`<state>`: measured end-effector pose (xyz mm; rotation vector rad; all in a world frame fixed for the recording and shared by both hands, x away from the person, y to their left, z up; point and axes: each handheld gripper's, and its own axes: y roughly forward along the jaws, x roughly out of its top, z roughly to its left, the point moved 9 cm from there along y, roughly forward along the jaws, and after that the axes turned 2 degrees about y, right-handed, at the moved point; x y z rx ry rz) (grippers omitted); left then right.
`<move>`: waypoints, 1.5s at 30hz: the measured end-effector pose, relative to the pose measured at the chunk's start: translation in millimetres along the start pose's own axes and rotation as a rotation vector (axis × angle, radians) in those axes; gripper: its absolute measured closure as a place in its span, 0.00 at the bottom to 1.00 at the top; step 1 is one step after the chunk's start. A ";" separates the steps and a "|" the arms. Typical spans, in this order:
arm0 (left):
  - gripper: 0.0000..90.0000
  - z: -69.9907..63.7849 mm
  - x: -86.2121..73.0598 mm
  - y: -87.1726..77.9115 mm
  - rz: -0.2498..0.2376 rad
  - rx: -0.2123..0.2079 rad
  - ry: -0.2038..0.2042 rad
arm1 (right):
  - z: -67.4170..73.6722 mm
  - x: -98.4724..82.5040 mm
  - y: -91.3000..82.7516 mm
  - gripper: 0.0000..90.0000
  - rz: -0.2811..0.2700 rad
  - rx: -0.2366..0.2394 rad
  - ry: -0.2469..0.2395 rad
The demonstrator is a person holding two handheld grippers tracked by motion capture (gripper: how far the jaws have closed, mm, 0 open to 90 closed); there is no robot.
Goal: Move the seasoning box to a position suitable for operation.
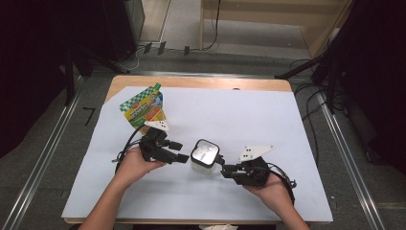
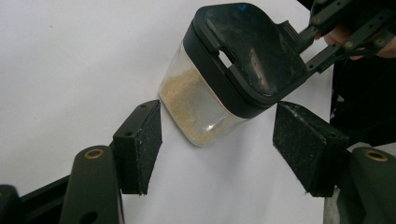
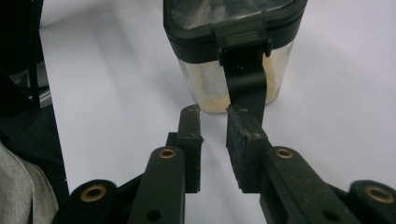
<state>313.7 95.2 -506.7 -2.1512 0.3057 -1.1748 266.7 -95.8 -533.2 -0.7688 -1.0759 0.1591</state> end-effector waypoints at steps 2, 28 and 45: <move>0.36 -0.6 0.8 0.3 -0.003 -0.001 0.000 | 1.2 -2.0 3.7 0.94 0.010 0.015 0.015; 0.29 -11.0 6.7 15.3 0.000 -0.013 0.073 | -32.0 0.6 13.3 1.00 -0.008 -0.056 0.091; 0.26 -14.7 8.0 36.9 0.016 -0.015 0.143 | -40.3 10.2 -7.4 1.00 -0.055 -0.071 0.133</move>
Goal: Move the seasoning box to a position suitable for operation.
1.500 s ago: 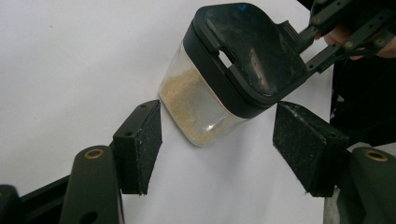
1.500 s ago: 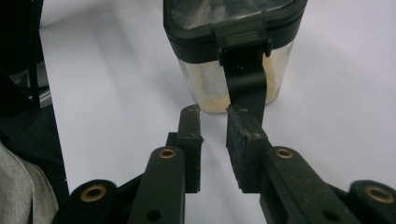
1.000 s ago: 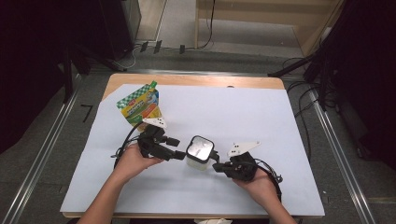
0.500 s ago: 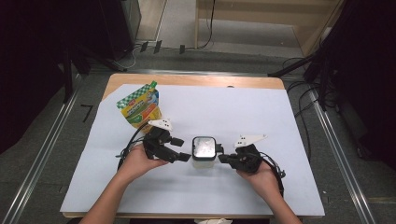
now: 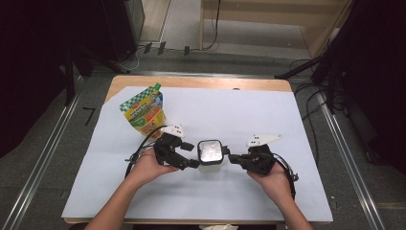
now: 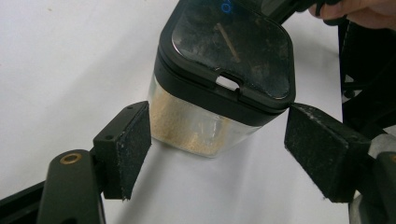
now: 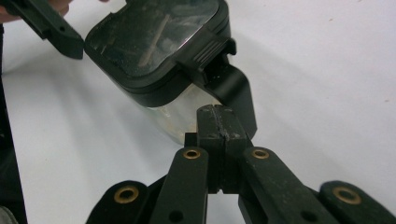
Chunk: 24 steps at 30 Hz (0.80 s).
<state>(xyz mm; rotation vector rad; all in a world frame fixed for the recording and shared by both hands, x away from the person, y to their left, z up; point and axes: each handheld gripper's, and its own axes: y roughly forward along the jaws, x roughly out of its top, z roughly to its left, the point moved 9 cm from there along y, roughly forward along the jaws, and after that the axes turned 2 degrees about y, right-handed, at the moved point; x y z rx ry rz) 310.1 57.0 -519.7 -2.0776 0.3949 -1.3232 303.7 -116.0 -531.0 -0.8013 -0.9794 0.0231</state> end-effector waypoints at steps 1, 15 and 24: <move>0.26 -0.3 0.2 0.8 0.001 0.003 0.004 | -0.6 0.4 -1.4 1.00 -0.004 -0.005 0.000; 0.23 -1.8 0.0 12.9 0.039 0.035 0.047 | -12.3 5.5 1.2 1.00 -0.027 -0.051 0.046; 0.20 -2.9 7.5 13.0 0.018 0.060 0.081 | -12.3 5.5 2.0 1.00 -0.027 -0.064 0.052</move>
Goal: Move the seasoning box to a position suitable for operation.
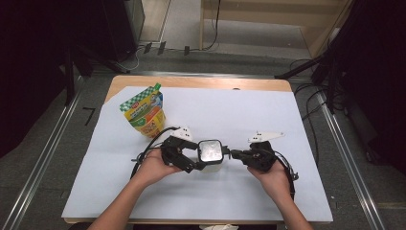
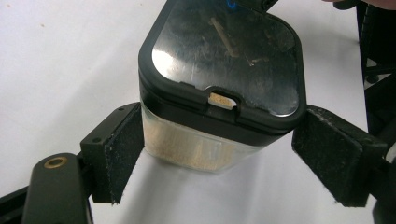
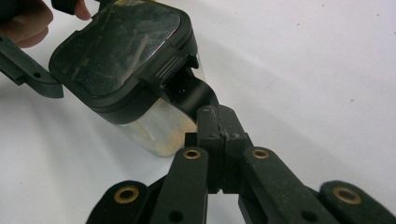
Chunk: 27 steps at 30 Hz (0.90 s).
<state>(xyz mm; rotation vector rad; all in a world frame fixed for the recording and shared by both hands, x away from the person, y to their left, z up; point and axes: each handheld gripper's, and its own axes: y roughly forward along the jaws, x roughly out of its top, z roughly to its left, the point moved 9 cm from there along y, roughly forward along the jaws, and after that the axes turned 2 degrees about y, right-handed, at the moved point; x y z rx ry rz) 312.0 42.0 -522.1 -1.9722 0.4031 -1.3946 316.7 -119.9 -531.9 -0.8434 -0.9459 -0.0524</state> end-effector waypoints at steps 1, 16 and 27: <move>0.21 -0.2 1.1 -0.7 -0.003 0.001 -0.004 | -0.1 0.0 0.0 1.00 0.000 -0.003 0.000; 0.20 -2.8 10.4 -7.3 -0.021 0.021 0.005 | 0.2 -0.3 0.1 1.00 -0.001 -0.006 -0.002; 0.39 -12.3 23.6 -18.4 -0.072 -0.024 -0.004 | 1.0 -0.1 0.1 1.00 0.001 -0.011 -0.007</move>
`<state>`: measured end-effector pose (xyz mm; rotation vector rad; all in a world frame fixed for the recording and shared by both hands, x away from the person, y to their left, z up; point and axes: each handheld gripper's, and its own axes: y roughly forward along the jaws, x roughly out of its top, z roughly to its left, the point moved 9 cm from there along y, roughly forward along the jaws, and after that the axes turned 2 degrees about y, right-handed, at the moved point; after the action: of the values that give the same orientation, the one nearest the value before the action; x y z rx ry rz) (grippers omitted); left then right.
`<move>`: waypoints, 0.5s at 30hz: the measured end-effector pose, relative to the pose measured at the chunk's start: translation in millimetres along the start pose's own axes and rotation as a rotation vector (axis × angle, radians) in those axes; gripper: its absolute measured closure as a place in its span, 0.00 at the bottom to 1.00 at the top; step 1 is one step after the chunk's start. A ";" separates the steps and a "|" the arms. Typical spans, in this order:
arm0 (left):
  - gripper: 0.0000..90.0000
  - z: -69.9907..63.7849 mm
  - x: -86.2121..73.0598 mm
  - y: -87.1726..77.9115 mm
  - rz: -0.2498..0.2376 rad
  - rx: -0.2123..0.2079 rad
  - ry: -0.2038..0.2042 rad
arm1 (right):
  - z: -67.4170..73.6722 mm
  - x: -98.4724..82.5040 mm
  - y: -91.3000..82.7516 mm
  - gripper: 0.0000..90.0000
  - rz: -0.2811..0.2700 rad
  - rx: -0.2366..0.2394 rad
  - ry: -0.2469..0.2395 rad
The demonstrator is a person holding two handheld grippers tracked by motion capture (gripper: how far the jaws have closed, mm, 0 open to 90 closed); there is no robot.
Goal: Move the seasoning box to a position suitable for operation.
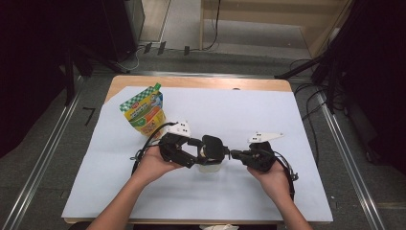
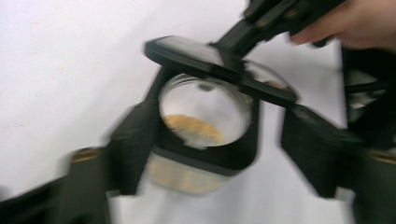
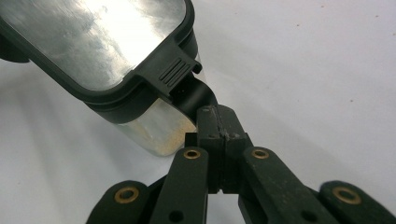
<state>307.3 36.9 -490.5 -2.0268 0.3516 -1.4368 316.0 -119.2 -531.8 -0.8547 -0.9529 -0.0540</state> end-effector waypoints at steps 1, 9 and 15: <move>0.40 -0.2 -0.1 1.2 0.009 0.008 -0.005 | 0.2 0.0 0.0 1.00 0.000 -0.001 -0.001; 0.56 -9.1 4.7 4.4 0.037 -0.013 -0.019 | 0.4 -0.1 0.1 1.00 -0.002 -0.003 -0.002; 0.77 -17.6 8.8 7.7 0.044 -0.071 -0.041 | 0.6 -0.4 -0.2 1.00 -0.001 0.001 -0.004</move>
<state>295.4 20.3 -484.9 -2.0888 0.4333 -1.3723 315.3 -119.1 -531.8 -0.8538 -0.9566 -0.0529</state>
